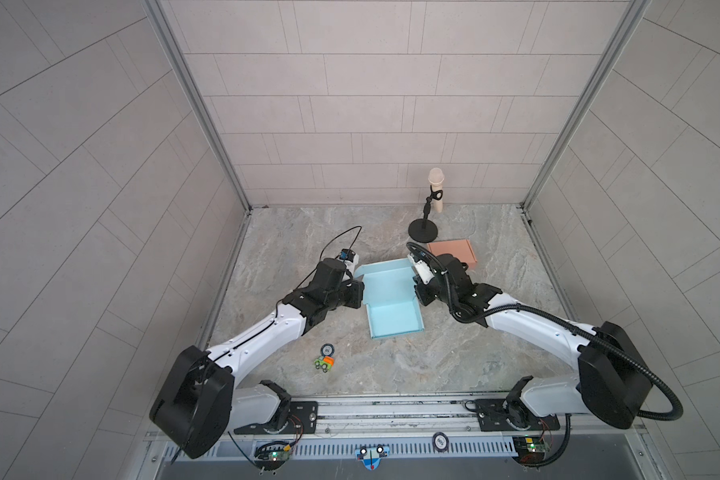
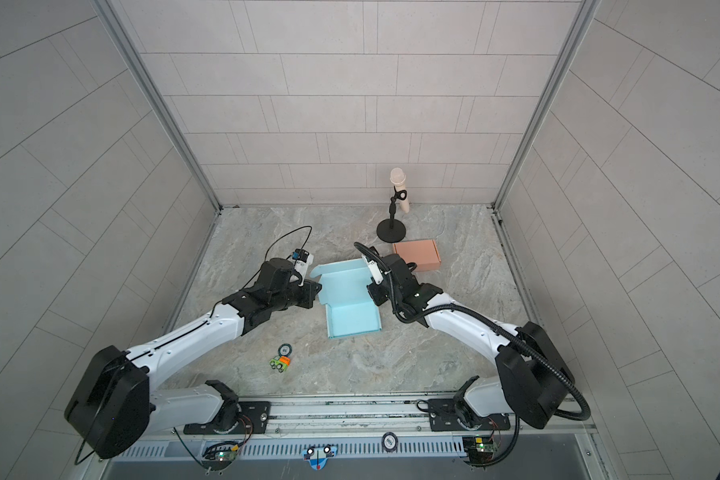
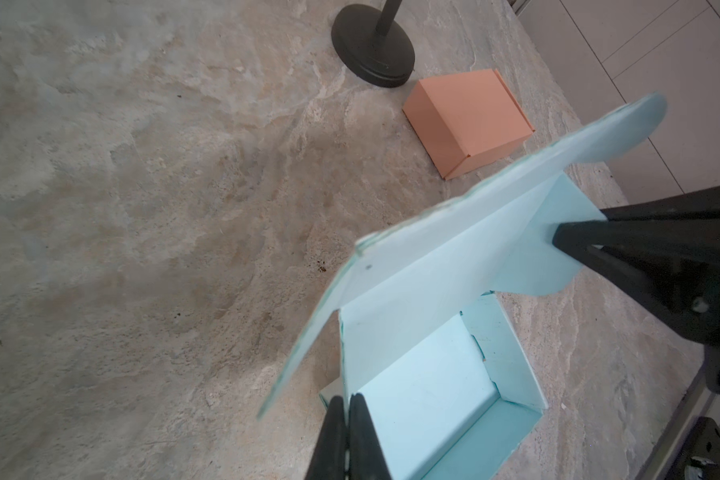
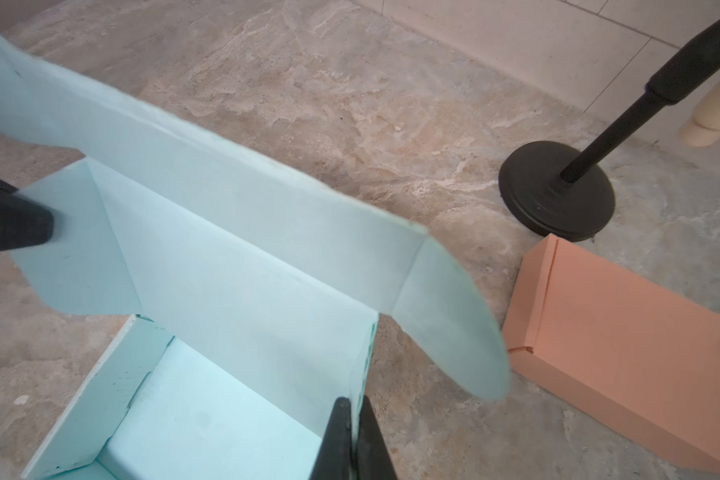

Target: Fold the paper box

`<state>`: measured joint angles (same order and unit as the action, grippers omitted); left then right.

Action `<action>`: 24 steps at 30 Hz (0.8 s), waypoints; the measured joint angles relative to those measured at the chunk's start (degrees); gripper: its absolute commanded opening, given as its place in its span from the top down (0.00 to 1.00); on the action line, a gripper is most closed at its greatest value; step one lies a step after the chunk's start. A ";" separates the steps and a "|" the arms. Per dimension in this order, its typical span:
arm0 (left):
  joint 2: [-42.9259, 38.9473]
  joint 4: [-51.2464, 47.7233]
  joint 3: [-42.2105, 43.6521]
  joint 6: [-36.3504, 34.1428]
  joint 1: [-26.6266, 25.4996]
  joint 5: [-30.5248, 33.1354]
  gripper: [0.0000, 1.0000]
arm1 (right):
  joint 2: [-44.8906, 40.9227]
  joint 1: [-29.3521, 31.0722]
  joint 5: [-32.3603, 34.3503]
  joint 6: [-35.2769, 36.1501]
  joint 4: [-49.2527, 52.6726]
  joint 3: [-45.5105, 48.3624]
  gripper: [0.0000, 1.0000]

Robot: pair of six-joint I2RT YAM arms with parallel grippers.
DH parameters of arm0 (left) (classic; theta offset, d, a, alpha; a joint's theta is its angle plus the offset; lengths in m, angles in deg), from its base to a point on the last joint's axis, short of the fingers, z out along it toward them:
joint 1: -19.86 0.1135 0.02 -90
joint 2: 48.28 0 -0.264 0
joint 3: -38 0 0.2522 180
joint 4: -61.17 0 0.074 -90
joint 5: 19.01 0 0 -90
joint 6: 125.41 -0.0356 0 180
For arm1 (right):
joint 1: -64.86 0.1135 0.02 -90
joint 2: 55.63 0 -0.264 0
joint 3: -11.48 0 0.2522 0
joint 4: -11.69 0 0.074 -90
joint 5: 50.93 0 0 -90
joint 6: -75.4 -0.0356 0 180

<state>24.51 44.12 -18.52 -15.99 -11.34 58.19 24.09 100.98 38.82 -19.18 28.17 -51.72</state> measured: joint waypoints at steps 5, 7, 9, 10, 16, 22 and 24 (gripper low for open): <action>3.32 2.71 -2.16 -0.04 0.02 1.92 0.93 | 3.02 0.35 3.45 -0.81 -2.36 -0.59 0.88; 4.72 4.68 -2.23 -0.04 0.07 2.43 0.93 | 4.57 0.37 4.13 -1.07 -2.95 -0.94 0.87; 6.45 6.80 -2.23 -0.04 0.13 2.89 0.94 | 6.43 0.35 4.55 -1.60 -3.50 -1.57 0.87; 7.13 7.67 -2.16 -0.02 0.17 3.17 0.94 | 7.08 0.35 4.61 -1.84 -3.82 -1.75 0.87; 8.00 16.09 1.81 -0.09 0.20 5.66 0.94 | 8.04 0.76 4.59 -3.21 -5.88 -1.99 0.87; 7.98 27.54 8.44 -0.09 -0.57 8.24 0.95 | 8.04 2.14 5.51 -3.69 -6.27 -1.81 0.86; 7.87 31.39 10.73 -0.09 -1.25 9.40 0.95 | 8.04 2.54 5.73 -4.09 -6.23 -1.66 0.86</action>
<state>32.38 75.51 -7.79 -16.08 -12.59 67.59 32.13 103.51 44.55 -23.27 21.94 -53.38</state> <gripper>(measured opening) 0.055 0.141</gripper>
